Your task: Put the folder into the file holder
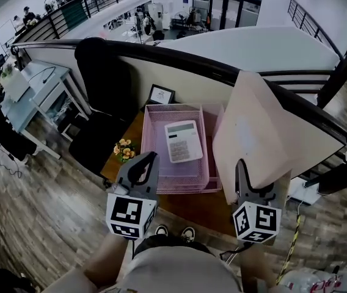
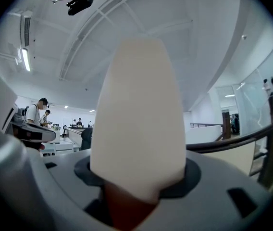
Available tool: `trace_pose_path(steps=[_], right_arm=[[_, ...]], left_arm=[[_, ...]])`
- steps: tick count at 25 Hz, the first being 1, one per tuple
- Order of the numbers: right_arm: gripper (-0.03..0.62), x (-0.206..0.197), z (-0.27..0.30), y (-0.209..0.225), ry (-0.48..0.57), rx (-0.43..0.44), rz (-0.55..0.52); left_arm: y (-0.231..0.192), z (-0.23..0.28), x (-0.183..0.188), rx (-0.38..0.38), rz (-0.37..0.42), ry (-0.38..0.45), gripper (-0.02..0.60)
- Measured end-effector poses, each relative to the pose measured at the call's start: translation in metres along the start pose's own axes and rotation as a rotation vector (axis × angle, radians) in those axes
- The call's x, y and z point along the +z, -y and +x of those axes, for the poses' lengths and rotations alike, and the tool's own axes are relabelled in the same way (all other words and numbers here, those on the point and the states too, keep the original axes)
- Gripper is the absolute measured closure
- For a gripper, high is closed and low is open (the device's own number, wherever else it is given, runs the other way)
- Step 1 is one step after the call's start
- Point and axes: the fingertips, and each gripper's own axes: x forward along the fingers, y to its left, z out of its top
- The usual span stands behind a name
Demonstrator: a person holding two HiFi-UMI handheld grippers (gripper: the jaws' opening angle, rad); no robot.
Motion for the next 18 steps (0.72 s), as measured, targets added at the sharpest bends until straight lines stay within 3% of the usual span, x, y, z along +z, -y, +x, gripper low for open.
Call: trace_pose_path(steps=[14, 18], right_arm=[[0.309, -0.05, 0.071, -0.01, 0.042, 0.004, 0.061], [0.309, -0.069, 0.087, -0.008, 0.05, 0.01, 0.07]], left_arm=[[0.001, 0.025, -0.028, -0.01, -0.058, -0.041, 0.569], [-0.004, 0.032, -0.039, 0.023, -0.085, -0.037, 0.569]])
